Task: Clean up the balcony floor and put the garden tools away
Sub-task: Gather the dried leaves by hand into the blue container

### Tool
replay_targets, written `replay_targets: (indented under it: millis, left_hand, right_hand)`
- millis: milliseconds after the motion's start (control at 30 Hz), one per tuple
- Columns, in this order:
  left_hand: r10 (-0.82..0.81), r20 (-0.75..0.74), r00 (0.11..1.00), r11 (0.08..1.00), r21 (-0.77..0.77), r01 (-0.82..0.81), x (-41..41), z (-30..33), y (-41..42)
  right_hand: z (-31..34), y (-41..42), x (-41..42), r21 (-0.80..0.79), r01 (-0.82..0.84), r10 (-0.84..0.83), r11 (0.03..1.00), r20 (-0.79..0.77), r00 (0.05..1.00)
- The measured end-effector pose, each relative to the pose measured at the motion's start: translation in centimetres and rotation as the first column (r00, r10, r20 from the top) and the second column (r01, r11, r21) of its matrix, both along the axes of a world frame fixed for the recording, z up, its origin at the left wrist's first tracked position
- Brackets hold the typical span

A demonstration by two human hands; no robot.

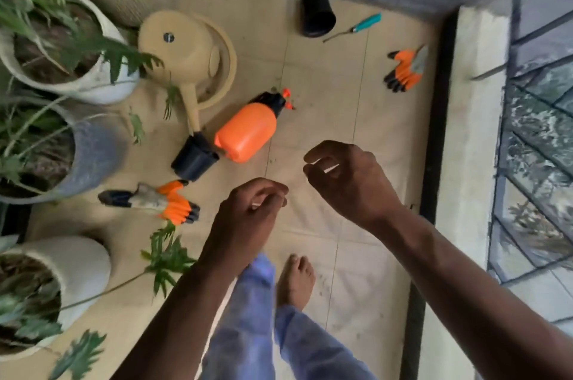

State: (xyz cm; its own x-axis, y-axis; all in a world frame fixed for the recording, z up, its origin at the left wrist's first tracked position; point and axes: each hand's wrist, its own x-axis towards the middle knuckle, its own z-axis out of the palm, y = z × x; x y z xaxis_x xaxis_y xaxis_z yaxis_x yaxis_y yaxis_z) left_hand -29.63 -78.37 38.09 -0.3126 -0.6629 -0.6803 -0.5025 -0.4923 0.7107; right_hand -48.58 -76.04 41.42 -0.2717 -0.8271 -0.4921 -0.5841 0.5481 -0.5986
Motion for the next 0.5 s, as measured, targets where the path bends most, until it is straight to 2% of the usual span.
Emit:
replay_targets:
  millis: [500]
  left_hand:
    - [0.029,0.039,0.999,0.993,0.114,-0.033,-10.6,-4.8,-21.9]
  right_hand:
    - [-3.9,-20.5,-10.4,0.042,0.049,-0.048,0.998,-0.024,0.999]
